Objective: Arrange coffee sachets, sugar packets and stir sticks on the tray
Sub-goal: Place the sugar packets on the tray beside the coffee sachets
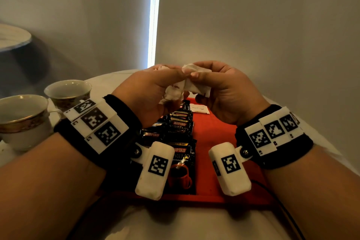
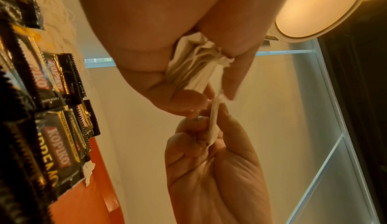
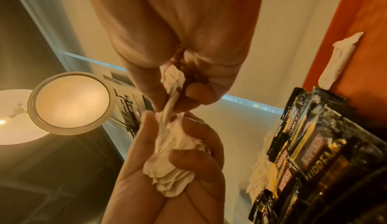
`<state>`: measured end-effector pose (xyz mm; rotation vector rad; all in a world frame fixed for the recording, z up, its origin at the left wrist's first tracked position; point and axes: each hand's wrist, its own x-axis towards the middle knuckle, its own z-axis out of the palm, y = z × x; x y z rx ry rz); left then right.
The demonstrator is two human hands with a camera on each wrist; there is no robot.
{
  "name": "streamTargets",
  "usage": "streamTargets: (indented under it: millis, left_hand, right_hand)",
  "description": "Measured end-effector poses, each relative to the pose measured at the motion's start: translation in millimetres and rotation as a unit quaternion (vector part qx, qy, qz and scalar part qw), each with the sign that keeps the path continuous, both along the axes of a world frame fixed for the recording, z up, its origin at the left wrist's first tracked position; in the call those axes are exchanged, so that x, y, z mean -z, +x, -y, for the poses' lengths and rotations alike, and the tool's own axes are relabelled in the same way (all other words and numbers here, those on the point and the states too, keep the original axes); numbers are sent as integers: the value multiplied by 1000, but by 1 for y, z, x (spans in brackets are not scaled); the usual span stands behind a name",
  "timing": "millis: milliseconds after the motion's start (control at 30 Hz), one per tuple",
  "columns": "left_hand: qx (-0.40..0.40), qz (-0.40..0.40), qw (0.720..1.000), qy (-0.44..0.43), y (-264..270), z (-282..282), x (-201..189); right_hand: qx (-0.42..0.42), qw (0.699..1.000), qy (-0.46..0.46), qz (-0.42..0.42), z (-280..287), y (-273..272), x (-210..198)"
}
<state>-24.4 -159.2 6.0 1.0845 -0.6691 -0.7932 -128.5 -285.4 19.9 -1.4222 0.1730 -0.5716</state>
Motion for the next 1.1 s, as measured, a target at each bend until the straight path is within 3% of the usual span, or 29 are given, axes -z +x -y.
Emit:
streamTargets:
  millis: [733,933,1100]
  left_hand:
    - [-75,-32,996,-22,9,2,0]
    - [-89,-89,992,-18,19,4,1]
    - [-92,-99,990,-35,21,3,1]
  right_hand:
    - [45,998,-36,-23,12,0,1]
    - [163,985,52,-15,62,2,9]
    - [256,951,124,-124,116,9,51]
